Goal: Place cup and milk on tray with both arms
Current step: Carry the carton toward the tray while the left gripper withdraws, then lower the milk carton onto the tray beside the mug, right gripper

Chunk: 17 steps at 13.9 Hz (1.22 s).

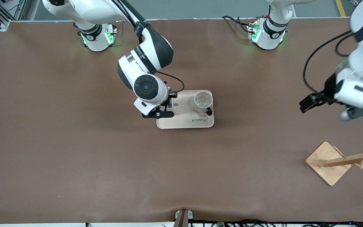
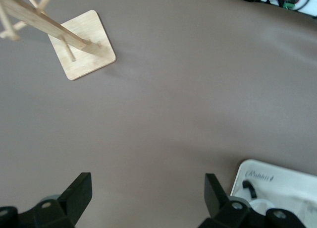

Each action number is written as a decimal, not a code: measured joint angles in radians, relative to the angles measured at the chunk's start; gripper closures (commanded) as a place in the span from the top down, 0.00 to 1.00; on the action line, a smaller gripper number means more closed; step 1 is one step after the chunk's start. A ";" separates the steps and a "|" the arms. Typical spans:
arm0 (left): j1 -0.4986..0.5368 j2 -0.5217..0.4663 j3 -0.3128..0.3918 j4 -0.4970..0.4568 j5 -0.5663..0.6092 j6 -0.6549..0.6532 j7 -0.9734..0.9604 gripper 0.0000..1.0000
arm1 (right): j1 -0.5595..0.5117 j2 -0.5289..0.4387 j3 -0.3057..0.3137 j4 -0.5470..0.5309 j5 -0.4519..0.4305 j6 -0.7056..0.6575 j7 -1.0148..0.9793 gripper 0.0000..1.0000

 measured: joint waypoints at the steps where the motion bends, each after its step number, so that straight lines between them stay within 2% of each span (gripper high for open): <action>1: -0.001 -0.025 0.025 0.000 -0.009 -0.030 0.047 1.00 | 0.001 0.007 0.000 0.001 0.000 0.000 -0.005 0.00; 5: -0.001 -0.114 0.084 -0.016 -0.013 -0.133 0.199 1.00 | 0.016 0.023 0.000 0.002 0.005 0.032 -0.016 0.00; 10: -0.001 -0.207 0.109 -0.108 -0.014 -0.143 0.301 1.00 | 0.040 0.036 0.000 -0.008 0.005 0.104 -0.016 0.02; 17: -0.001 -0.220 0.113 -0.136 -0.014 -0.141 0.309 1.00 | 0.040 0.040 -0.001 -0.014 0.005 0.062 -0.023 0.04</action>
